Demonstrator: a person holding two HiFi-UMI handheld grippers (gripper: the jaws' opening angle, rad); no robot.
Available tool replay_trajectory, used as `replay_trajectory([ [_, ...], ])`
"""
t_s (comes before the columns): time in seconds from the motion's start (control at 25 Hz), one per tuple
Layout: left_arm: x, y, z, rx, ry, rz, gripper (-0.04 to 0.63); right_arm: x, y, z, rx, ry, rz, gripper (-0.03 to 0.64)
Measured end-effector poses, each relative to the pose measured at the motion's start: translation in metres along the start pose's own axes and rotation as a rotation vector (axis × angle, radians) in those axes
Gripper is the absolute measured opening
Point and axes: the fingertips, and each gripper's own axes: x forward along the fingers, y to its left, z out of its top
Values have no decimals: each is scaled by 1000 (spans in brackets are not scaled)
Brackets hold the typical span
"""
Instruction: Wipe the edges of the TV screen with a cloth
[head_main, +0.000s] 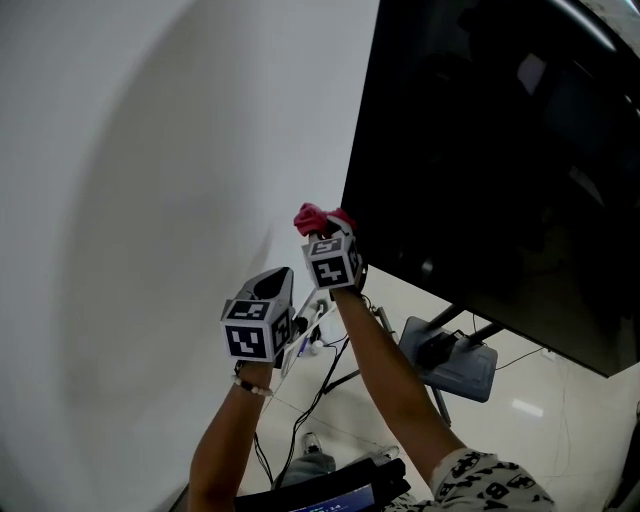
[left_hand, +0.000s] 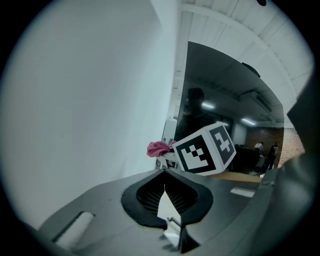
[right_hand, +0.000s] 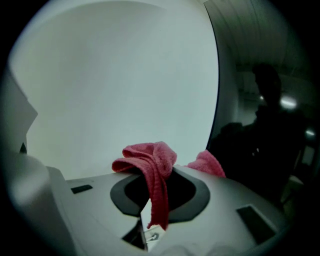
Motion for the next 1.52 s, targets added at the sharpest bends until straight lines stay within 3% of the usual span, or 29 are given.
replay_trajectory([
  [0.36,-6,-2,-35,-21,48,-9,-2,5,19,-80,247,103,37,75],
  [0.48,-9,-5,-41,-34,51,-12,-2,5,28,-124,324,194,44,75],
  [0.56,-9,-8,-44,-42,60,-19,-2,5,32,-151,441,249,54,75],
  [0.64,-9,-10,-47,-41,66,-25,-2,5,29,-159,554,256,59,75],
  [0.84,-11,-18,-52,-42,75,-38,-2,1,4,-146,718,181,30,75],
  [1.0,-5,-29,-56,-40,79,-59,-2,-9,-18,-140,746,140,-1,75],
  [1.52,20,-85,-54,-49,80,-149,-2,-58,-72,-181,757,166,-99,75],
])
